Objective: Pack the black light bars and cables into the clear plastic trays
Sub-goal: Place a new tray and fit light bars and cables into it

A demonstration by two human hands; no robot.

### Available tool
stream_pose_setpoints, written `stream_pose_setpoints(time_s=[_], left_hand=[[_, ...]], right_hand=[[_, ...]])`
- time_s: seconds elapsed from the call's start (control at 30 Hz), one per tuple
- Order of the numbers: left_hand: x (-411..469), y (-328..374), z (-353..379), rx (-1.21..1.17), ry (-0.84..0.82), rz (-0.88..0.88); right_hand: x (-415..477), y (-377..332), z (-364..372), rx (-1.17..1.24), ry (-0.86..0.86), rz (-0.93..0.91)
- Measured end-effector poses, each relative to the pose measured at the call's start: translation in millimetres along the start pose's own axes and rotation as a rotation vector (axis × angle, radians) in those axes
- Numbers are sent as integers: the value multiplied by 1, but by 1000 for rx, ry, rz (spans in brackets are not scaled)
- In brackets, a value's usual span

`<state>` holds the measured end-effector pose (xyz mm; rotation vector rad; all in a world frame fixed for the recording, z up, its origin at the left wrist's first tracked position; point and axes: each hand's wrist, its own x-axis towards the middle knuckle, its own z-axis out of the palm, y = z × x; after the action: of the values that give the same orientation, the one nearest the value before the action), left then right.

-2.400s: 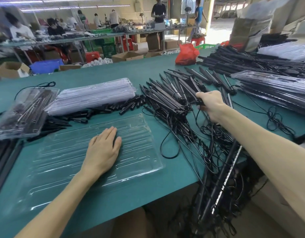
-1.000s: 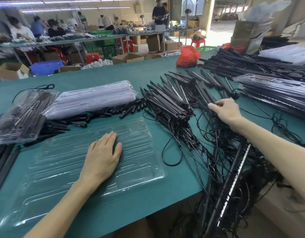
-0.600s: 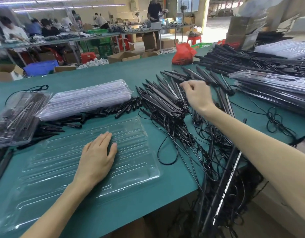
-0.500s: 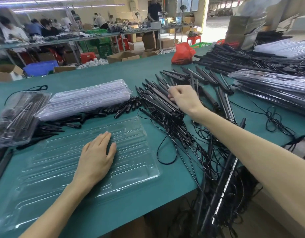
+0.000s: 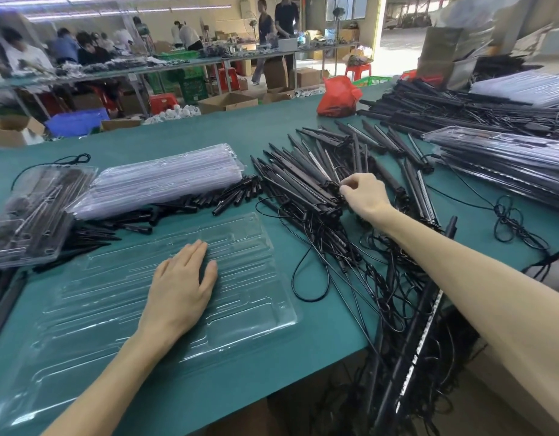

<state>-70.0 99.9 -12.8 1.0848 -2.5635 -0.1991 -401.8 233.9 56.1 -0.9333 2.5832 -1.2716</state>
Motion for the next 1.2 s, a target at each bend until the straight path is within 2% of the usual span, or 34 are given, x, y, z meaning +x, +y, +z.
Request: stream_pose_setpoints(time_s=[0.23,0.37,0.5,0.73,0.83,0.93,1.03,1.13,1.2], left_hand=[[-1,2,0,-8,7,-6],[-2,2,-1,-11,10,-8],[-2,3,-2,-26,13,-17],[0,2,-3,-31,13,-16],[0,2,-2,-33,12,-16],[0,1,-3,-27,16,-15],[0,1,-4,-30,20,-13],[-1,2,-5,-35,28,-12],[-1,3,-6,-49,30,-7]], right_hand=[[11,-1,13,-73,-14,-24],[17,-6,14,-11,-58,72],[22,-10,17,28,-12,119],[19,-20,18,-331,107,21],[15,-19,15,-352,132,23],[13,-19,6,-124,179,78],[11,-30,-4,282,161,200],[4,-48,-13,796,50,356],[-10,-60,-18,956,-67,371]])
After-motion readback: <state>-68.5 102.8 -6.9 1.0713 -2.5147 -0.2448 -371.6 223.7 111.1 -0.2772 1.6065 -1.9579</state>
